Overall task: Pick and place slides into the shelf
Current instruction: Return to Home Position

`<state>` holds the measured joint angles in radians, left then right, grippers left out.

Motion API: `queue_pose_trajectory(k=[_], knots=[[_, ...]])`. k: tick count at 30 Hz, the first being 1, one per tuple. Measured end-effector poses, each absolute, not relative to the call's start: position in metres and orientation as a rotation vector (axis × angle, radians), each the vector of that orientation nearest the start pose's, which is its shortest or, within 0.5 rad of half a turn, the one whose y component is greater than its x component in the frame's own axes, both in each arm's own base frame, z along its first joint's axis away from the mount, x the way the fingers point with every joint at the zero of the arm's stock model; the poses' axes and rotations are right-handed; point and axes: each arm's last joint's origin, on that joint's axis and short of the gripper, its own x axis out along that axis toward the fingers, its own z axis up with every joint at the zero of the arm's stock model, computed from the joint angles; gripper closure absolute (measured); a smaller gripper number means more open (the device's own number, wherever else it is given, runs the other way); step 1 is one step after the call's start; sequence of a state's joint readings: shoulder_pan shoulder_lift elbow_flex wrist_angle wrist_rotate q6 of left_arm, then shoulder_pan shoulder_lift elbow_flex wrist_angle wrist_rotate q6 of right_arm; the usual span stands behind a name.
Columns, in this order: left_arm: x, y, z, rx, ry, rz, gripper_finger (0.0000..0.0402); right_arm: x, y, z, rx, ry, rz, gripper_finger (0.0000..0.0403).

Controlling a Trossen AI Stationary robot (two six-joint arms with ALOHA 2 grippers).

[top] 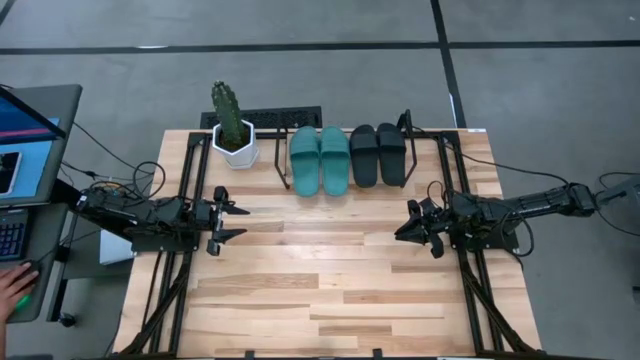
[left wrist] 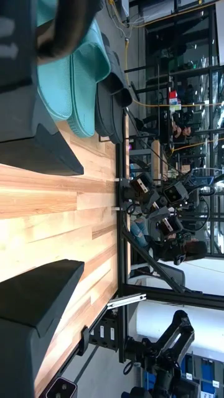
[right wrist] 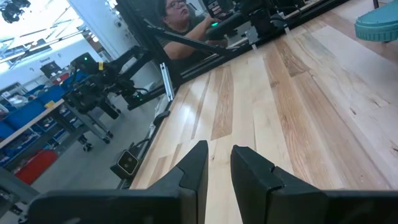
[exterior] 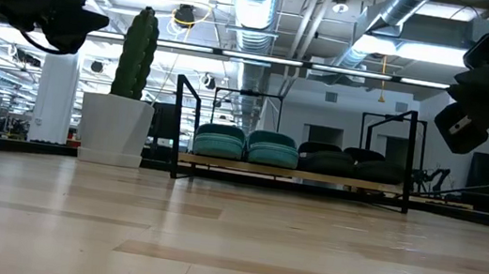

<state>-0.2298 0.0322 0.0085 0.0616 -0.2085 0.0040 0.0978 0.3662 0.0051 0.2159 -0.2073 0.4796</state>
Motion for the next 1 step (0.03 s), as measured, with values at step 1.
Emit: queue_pose_trajectory(k=[1], knots=[[0.0973, -0.0166, 0.1698, -0.004, -0.037, -0.022, 0.0180, 0.1178, 0.0176, 0.1537, 0.483, 0.216, 0.264, 0.0344]])
